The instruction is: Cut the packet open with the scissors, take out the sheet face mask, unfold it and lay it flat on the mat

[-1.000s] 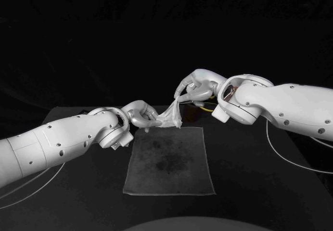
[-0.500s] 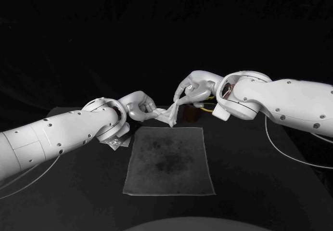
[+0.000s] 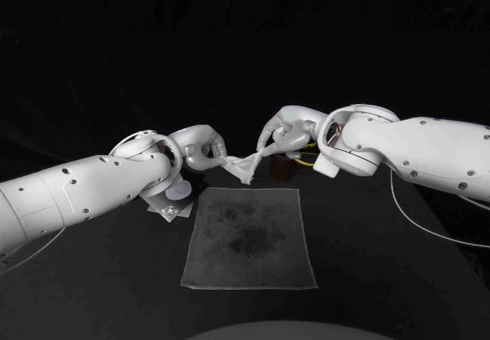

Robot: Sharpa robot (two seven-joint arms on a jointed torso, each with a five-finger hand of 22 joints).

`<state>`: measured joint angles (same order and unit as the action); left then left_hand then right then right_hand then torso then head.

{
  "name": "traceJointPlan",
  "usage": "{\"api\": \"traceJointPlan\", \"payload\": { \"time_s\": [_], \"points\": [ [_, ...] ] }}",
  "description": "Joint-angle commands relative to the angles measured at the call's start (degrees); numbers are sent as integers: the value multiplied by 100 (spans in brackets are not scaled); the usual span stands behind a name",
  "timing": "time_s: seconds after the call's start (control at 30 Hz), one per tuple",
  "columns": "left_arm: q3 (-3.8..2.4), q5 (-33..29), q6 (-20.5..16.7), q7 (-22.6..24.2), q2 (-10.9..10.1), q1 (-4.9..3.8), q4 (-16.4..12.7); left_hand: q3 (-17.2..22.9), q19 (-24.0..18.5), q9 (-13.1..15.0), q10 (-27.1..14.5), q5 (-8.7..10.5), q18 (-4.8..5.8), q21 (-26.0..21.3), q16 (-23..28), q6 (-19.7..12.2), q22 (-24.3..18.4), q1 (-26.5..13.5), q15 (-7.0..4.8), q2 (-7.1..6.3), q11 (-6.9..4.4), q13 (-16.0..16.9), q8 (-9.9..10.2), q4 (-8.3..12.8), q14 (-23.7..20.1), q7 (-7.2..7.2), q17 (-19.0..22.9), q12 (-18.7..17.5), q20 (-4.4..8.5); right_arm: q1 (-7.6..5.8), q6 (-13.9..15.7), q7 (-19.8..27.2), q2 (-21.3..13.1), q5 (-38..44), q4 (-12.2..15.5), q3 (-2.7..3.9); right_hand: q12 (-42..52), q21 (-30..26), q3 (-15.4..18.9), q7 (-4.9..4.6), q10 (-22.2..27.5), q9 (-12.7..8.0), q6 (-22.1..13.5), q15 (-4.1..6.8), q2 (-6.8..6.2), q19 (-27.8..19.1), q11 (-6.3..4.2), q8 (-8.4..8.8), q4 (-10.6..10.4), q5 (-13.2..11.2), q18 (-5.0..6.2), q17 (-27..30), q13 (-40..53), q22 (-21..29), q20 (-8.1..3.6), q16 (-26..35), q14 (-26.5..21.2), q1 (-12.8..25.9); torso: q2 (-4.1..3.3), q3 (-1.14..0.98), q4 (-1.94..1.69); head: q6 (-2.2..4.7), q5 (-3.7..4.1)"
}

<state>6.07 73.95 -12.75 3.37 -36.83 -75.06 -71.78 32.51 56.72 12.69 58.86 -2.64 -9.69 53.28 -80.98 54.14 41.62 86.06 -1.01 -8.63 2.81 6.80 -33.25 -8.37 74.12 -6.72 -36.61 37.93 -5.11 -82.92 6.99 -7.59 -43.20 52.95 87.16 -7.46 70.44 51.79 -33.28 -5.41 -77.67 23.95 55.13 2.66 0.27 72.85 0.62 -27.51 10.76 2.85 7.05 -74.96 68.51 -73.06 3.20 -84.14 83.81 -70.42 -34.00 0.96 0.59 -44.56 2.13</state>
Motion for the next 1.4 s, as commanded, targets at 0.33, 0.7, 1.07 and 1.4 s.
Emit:
{"api": "traceJointPlan", "payload": {
  "time_s": [0.33,0.7,1.07,1.4],
  "points": [
    [41,980,101,133,169,-30,225,43,26,577,37,-15,-84,39,-33,-14,5,3,-3,-14,-19,11,-25,-4,71,6,-72,24,32,-51,344,78,26,149,-28,5,28,62,-41,12,-37,9,49,40,17,58,5,-31,-10,-2,33,-306,7,-17,2,-19,348,18,-1,5,4,39,-5],
    [45,1083,42,167,277,-33,337,54,27,582,39,-14,-84,42,-38,-11,8,3,-6,-18,-21,13,-27,-2,80,8,-92,28,34,-191,231,121,246,41,-275,5,32,71,-47,12,-42,8,51,41,16,62,4,-33,-8,-2,31,-300,12,-21,2,-16,346,21,0,0,-6,82,18],
    [48,80,-180,349,332,-28,444,-145,-150,385,-356,-9,-38,-99,192,-754,-41,-504,191,-592,214,-75,560,-325,-295,-211,702,-180,-88,-228,250,95,313,-83,-290,4,37,63,-53,12,-46,6,53,41,16,60,4,-35,-9,-2,32,-301,18,-19,1,-16,347,26,4,10,-1,118,21],
    [57,-1112,68,173,270,29,474,-2940,-402,56,-1249,-18,-70,-787,698,-1459,-449,-93,454,-352,477,-307,1036,-847,-1279,-334,1900,-706,-401,-230,366,-42,265,-188,-165,-1,37,63,-53,12,-46,6,53,41,16,60,4,-35,-9,-2,32,-301,18,-19,1,-16,347,26,2,4,5,118,37]
  ]
}}
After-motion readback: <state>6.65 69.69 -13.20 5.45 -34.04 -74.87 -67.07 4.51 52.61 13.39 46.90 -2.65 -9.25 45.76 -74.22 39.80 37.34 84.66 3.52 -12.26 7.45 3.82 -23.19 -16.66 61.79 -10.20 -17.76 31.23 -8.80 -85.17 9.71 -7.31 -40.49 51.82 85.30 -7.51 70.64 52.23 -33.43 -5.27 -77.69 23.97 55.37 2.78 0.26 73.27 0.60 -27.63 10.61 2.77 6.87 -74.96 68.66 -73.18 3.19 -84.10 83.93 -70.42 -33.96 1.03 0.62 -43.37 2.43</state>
